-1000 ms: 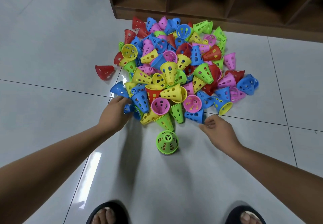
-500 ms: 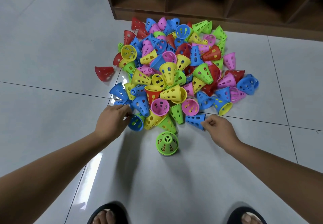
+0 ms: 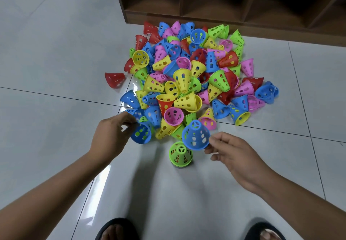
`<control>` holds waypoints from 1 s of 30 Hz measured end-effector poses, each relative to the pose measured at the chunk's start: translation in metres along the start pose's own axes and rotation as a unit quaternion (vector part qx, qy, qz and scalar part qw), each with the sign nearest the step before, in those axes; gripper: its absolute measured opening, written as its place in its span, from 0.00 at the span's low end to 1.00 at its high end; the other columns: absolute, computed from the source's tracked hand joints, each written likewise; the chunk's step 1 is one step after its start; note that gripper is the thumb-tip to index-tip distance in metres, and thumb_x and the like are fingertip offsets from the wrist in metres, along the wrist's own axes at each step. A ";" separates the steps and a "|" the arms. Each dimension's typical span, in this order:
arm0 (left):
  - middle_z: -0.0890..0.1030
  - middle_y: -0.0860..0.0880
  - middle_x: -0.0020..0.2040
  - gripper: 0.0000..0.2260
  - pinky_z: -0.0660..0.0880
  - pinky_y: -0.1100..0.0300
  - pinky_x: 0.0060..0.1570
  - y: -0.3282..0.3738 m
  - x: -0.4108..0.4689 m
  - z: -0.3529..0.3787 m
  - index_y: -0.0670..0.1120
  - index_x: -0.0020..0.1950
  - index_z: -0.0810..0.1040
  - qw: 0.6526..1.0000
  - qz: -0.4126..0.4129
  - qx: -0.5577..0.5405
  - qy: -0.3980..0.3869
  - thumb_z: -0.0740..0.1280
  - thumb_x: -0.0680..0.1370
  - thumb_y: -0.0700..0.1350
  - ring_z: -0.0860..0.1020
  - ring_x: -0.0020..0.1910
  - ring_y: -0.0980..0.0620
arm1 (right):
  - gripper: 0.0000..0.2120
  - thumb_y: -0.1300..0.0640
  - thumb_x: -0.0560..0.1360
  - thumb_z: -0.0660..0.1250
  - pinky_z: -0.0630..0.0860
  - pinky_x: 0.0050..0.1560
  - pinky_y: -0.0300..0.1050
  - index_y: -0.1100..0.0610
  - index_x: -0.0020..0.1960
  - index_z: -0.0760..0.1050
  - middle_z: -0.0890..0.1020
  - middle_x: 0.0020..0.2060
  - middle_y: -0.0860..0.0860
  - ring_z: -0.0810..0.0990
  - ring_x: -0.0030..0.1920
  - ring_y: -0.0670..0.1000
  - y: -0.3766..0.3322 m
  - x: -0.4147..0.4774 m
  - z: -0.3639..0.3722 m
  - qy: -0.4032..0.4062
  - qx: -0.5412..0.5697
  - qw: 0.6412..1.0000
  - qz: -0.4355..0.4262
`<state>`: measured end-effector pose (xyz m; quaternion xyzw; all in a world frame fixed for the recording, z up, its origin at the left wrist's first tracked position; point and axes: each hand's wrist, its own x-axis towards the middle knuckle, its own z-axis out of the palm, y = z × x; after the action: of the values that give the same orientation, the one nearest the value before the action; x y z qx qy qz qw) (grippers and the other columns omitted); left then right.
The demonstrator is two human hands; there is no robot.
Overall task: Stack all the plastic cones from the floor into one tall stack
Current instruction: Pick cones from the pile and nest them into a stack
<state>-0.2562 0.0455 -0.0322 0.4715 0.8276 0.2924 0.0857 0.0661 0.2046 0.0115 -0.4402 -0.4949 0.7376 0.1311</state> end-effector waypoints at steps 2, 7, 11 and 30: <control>0.86 0.57 0.42 0.08 0.78 0.66 0.41 0.014 -0.001 -0.008 0.51 0.49 0.83 0.999 -0.008 -0.038 0.012 0.80 0.76 0.42 0.83 0.40 0.63 | 0.07 0.60 0.83 0.66 0.75 0.49 0.48 0.63 0.51 0.80 0.84 0.45 0.55 0.82 0.47 0.50 -0.003 -0.007 0.010 -0.032 0.004 0.999 0.014; 0.85 0.52 0.43 0.06 0.77 0.59 0.37 0.052 -0.005 -0.022 0.52 0.46 0.83 0.984 -0.055 -0.165 0.020 0.79 0.77 0.46 0.82 0.42 0.52 | 0.07 0.59 0.83 0.68 0.76 0.47 0.45 0.61 0.50 0.81 0.86 0.43 0.52 0.83 0.47 0.49 0.007 -0.006 0.019 -0.035 -0.060 0.997 0.038; 0.83 0.52 0.45 0.07 0.78 0.49 0.40 0.083 -0.016 -0.026 0.52 0.48 0.82 0.982 0.002 -0.185 0.034 0.78 0.78 0.43 0.81 0.44 0.48 | 0.07 0.58 0.83 0.69 0.76 0.46 0.46 0.58 0.48 0.82 0.86 0.40 0.51 0.82 0.44 0.49 0.017 -0.001 0.021 -0.025 -0.095 0.993 0.071; 0.79 0.53 0.51 0.04 0.78 0.55 0.38 0.104 -0.041 0.000 0.45 0.51 0.80 0.969 0.221 -0.114 0.013 0.73 0.80 0.39 0.78 0.45 0.52 | 0.24 0.40 0.83 0.62 0.75 0.44 0.49 0.60 0.61 0.82 0.86 0.47 0.62 0.83 0.43 0.55 -0.008 -0.005 0.035 -0.058 -0.021 0.996 0.063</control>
<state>-0.1578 0.0513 0.0211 0.6260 0.6652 0.4023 0.0613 0.0391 0.1837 0.0250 -0.4294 -0.4885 0.7582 0.0463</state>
